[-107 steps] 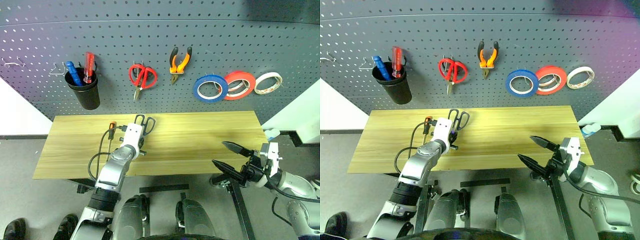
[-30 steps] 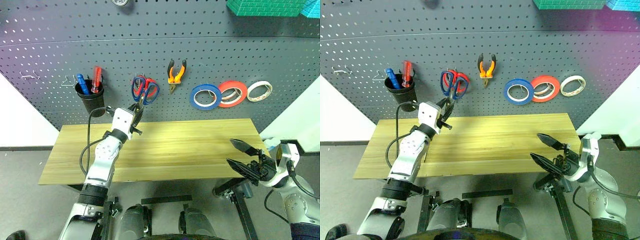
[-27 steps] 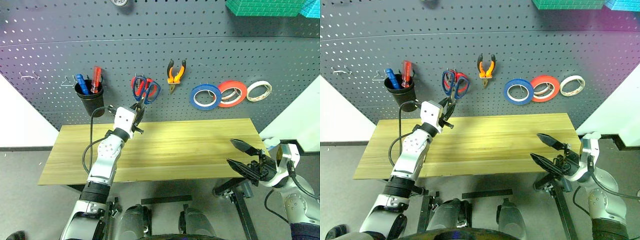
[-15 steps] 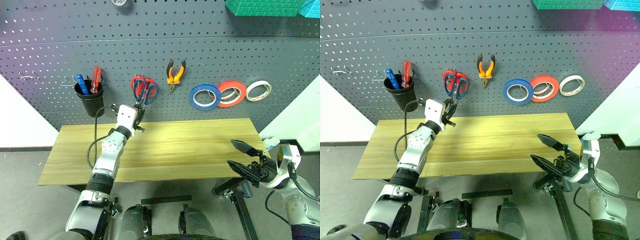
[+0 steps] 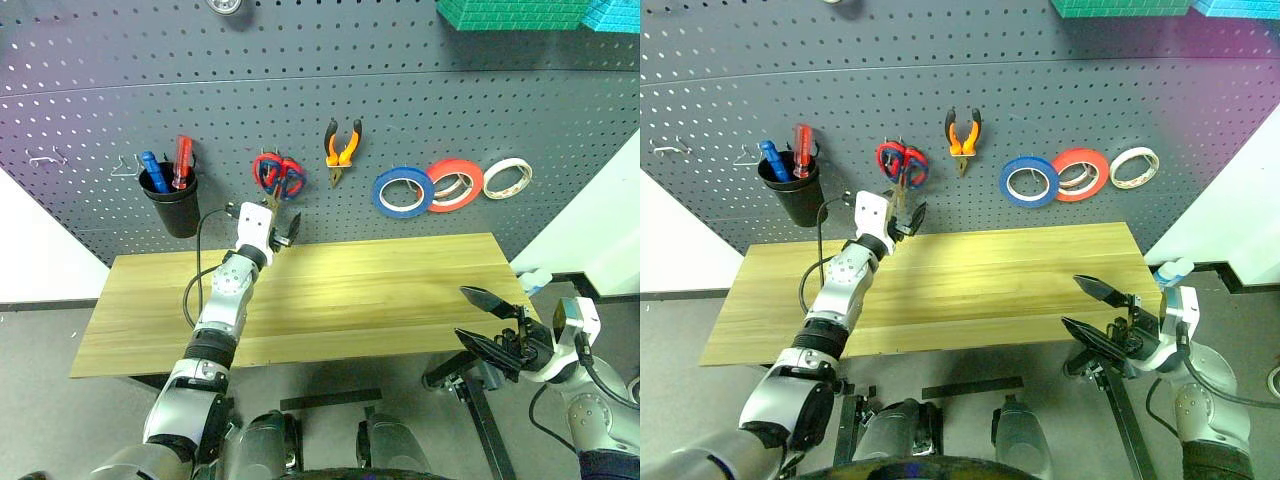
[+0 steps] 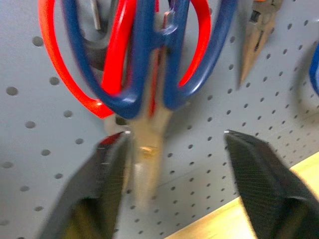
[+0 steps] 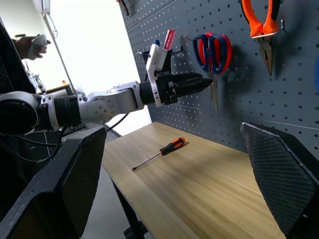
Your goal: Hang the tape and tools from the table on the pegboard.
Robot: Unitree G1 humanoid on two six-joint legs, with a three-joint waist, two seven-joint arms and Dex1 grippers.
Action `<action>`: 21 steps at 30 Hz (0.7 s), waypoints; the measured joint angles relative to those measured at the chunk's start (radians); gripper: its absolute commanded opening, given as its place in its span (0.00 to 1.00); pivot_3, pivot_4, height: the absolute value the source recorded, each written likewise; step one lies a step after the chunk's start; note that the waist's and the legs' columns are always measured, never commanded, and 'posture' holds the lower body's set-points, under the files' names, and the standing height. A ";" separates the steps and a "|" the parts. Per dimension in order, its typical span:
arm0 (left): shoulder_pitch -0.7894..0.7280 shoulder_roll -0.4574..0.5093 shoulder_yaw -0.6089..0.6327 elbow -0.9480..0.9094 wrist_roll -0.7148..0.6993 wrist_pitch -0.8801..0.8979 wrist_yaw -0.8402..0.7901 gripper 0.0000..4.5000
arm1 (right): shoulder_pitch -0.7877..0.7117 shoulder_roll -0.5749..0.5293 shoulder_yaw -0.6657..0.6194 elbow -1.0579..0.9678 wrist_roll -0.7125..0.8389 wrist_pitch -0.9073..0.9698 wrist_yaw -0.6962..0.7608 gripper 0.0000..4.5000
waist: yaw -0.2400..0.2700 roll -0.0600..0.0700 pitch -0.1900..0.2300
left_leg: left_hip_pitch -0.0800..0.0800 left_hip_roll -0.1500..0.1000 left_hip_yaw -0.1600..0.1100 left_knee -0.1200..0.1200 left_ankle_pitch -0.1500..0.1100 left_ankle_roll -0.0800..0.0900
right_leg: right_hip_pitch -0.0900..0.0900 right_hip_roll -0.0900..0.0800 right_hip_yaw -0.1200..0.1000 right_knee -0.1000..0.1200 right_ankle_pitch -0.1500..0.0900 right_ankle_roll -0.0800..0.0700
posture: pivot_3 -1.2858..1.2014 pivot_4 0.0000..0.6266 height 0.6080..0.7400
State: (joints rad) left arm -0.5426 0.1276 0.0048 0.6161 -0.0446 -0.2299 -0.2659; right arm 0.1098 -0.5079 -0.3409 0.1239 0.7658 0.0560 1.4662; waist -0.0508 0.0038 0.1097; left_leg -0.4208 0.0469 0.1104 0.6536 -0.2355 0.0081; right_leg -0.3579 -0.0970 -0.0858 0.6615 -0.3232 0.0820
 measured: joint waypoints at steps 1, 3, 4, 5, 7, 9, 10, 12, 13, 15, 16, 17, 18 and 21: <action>0.002 0.000 0.000 -0.001 0.000 0.000 -0.001 0.99 | 0.000 0.000 0.000 0.000 0.000 0.000 0.000 1.00 | 0.000 0.000 0.000 | 0.000 0.000 0.000 0.000 0.000 0.000 | 0.000 0.000 0.000 0.000 0.000 0.000 | 0.45 0.11 1.00; 0.045 0.002 0.000 -0.040 -0.003 0.000 -0.015 0.99 | -0.001 0.000 0.001 -0.004 0.000 0.002 -0.003 1.00 | -0.005 0.000 0.000 | 0.000 0.000 0.000 0.000 0.000 0.000 | 0.000 0.000 0.000 0.000 0.000 0.000 | 0.46 0.11 1.00; 0.081 0.004 0.000 -0.076 -0.007 0.003 -0.021 0.99 | -0.002 0.000 0.002 -0.005 0.000 0.004 -0.008 1.00 | -0.008 0.000 0.000 | 0.000 0.000 0.000 0.000 0.000 0.000 | 0.000 0.000 0.001 0.000 0.000 0.000 | 0.46 0.12 1.00; 0.125 0.007 0.000 -0.121 -0.010 0.013 -0.025 0.99 | -0.003 0.000 0.003 -0.012 0.000 0.008 -0.013 1.00 | -0.015 0.000 0.000 | 0.000 0.000 0.000 0.000 0.000 0.000 | 0.000 0.000 0.001 0.000 0.000 0.000 | 0.46 0.12 1.00; 0.213 0.016 -0.001 -0.200 -0.010 0.047 -0.030 0.99 | -0.006 -0.001 0.004 -0.021 0.000 0.017 -0.015 1.00 | -0.020 0.000 0.000 | 0.002 0.000 0.000 -0.001 0.000 0.000 | 0.000 0.000 0.001 0.001 0.000 0.000 | 0.46 0.12 1.00; 0.278 0.032 -0.001 -0.259 -0.009 0.086 -0.032 0.99 | -0.013 -0.001 0.004 -0.021 0.001 0.021 -0.011 1.00 | -0.019 0.000 0.000 | 0.003 0.000 0.000 -0.001 0.000 0.000 | 0.001 -0.001 0.002 0.002 0.000 0.000 | 0.47 0.13 1.00; 0.300 0.041 0.000 -0.284 -0.011 0.105 -0.037 0.99 | -0.015 -0.002 0.005 -0.019 0.000 0.022 -0.005 1.00 | -0.018 0.000 0.000 | 0.004 0.000 0.000 -0.001 0.000 0.000 | 0.002 -0.001 0.001 0.002 0.000 0.000 | 0.47 0.13 1.00; 0.347 0.058 0.006 -0.349 -0.031 0.151 -0.057 0.99 | -0.023 -0.003 0.007 -0.004 -0.004 0.022 0.016 1.00 | -0.016 0.000 0.000 | 0.007 0.000 0.000 -0.001 -0.001 0.000 | 0.004 -0.002 0.002 0.001 0.000 0.000 | 0.47 0.14 1.00; 0.363 0.064 0.011 -0.373 -0.040 0.176 -0.062 0.99 | -0.025 -0.004 0.009 0.004 -0.006 0.022 0.026 1.00 | -0.014 -0.001 0.000 | 0.007 0.000 0.000 -0.001 -0.001 0.000 | 0.003 -0.002 0.002 0.001 0.000 -0.001 | 0.47 0.15 1.00; 0.384 0.072 0.031 -0.402 -0.066 0.233 -0.059 0.99 | -0.026 -0.004 0.012 0.021 -0.008 0.021 0.045 1.00 | -0.013 -0.001 0.001 | 0.008 0.000 0.000 -0.001 -0.001 0.000 | 0.003 -0.004 0.002 0.001 0.000 -0.001 | 0.48 0.17 1.00; 0.384 0.075 0.041 -0.402 -0.072 0.249 -0.054 0.99 | -0.026 -0.004 0.013 0.022 -0.009 0.021 0.050 1.00 | -0.012 -0.001 0.001 | 0.009 0.000 0.000 -0.002 -0.001 0.000 | 0.003 -0.004 0.002 0.001 0.000 -0.001 | 0.48 0.18 1.00; 0.382 0.081 0.065 -0.401 -0.077 0.274 -0.033 0.99 | -0.025 -0.006 0.020 0.021 -0.017 0.018 0.056 1.00 | -0.012 -0.002 0.001 | 0.009 0.000 0.000 -0.002 -0.001 0.000 | 0.004 -0.004 0.002 0.001 0.000 -0.001 | 0.48 0.19 1.00; 0.379 0.087 0.082 -0.400 -0.079 0.288 -0.020 0.99 | -0.024 -0.006 0.022 0.021 -0.022 0.016 0.060 1.00 | -0.011 -0.002 0.002 | 0.010 0.000 0.000 -0.003 -0.001 0.000 | 0.004 -0.005 0.002 0.001 -0.001 -0.001 | 0.48 0.20 1.00; 0.353 0.101 0.142 -0.386 -0.098 0.361 0.032 0.99 | -0.012 -0.008 0.032 0.021 -0.040 0.007 0.065 1.00 | -0.007 -0.005 0.005 | 0.010 0.000 0.000 -0.003 -0.001 0.000 | 0.004 -0.005 0.003 0.001 -0.001 -0.001 | 0.48 0.22 1.00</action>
State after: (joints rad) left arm -0.1892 0.2289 0.1472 0.2304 -0.1425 0.1313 -0.2335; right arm 0.0978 -0.5162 -0.3090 0.1445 0.7263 0.0627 1.5308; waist -0.0574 -0.0011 0.1149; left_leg -0.4107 0.0470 0.1103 0.6505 -0.2365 0.0085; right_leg -0.3542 -0.1023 -0.0830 0.6623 -0.3238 0.0807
